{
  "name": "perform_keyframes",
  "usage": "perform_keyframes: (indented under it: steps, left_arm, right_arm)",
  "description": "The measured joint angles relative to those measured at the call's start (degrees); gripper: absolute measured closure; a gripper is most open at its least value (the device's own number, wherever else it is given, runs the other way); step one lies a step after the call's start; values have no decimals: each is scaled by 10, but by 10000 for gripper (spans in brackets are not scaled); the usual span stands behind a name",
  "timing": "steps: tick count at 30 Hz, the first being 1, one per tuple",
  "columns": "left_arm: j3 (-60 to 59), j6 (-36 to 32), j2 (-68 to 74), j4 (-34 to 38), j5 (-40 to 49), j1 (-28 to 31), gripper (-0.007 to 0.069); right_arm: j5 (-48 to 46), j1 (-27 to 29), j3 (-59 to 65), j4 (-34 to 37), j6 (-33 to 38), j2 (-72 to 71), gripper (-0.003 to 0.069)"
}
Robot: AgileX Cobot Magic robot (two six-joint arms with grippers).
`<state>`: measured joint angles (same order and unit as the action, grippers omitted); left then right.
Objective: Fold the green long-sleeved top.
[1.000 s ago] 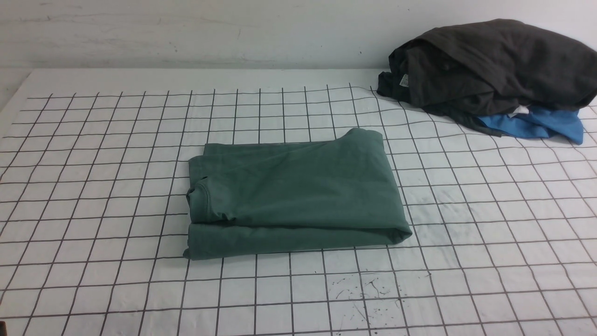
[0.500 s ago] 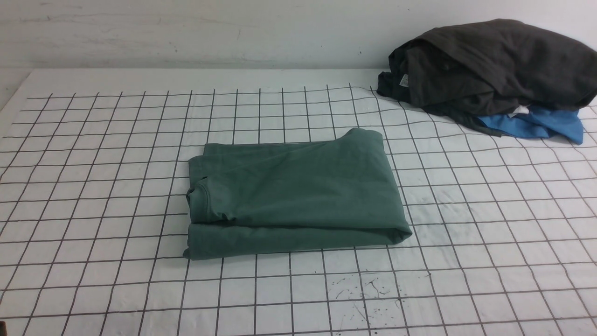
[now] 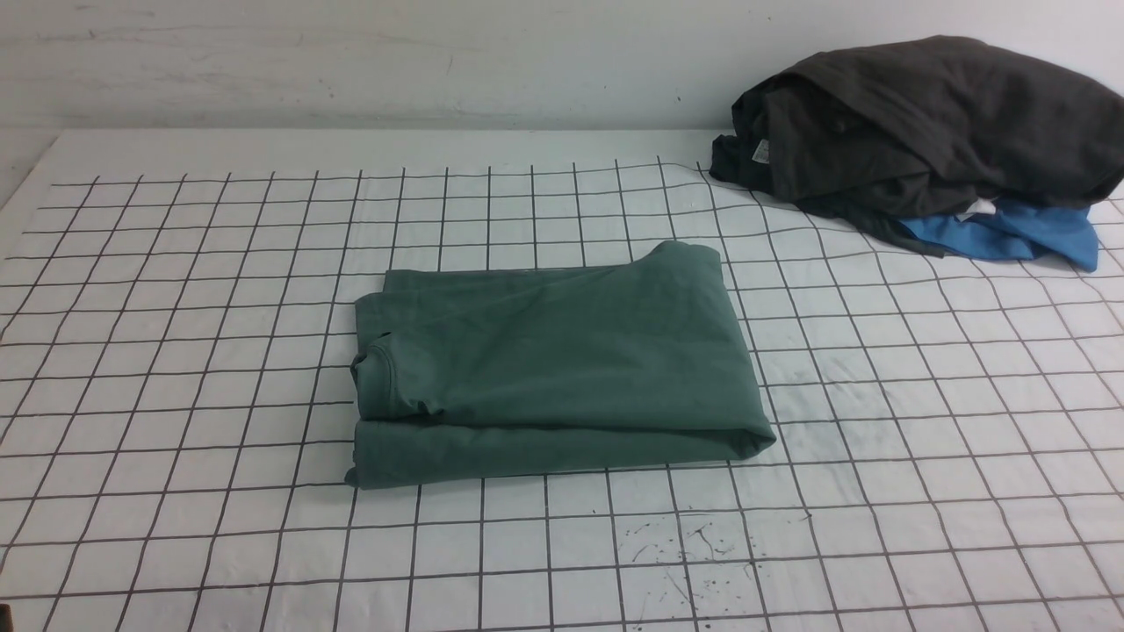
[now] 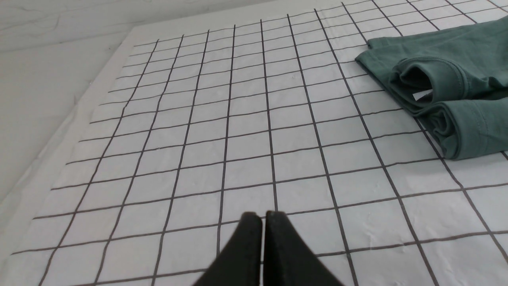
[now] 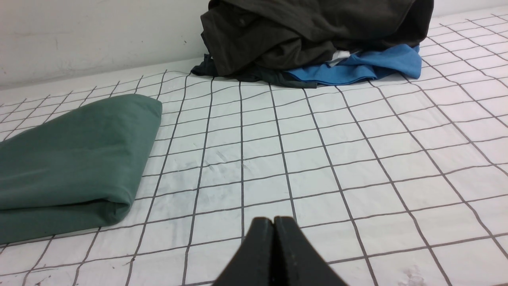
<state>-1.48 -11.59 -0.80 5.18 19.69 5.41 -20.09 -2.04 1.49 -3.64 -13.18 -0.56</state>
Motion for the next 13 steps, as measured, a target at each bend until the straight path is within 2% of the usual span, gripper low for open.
perform_keyframes:
  steps: [13]
  left_arm:
    - [0, 0, 0, 0, 0, 0, 629]
  right_arm:
    - [0, 0, 0, 0, -9, 0, 673]
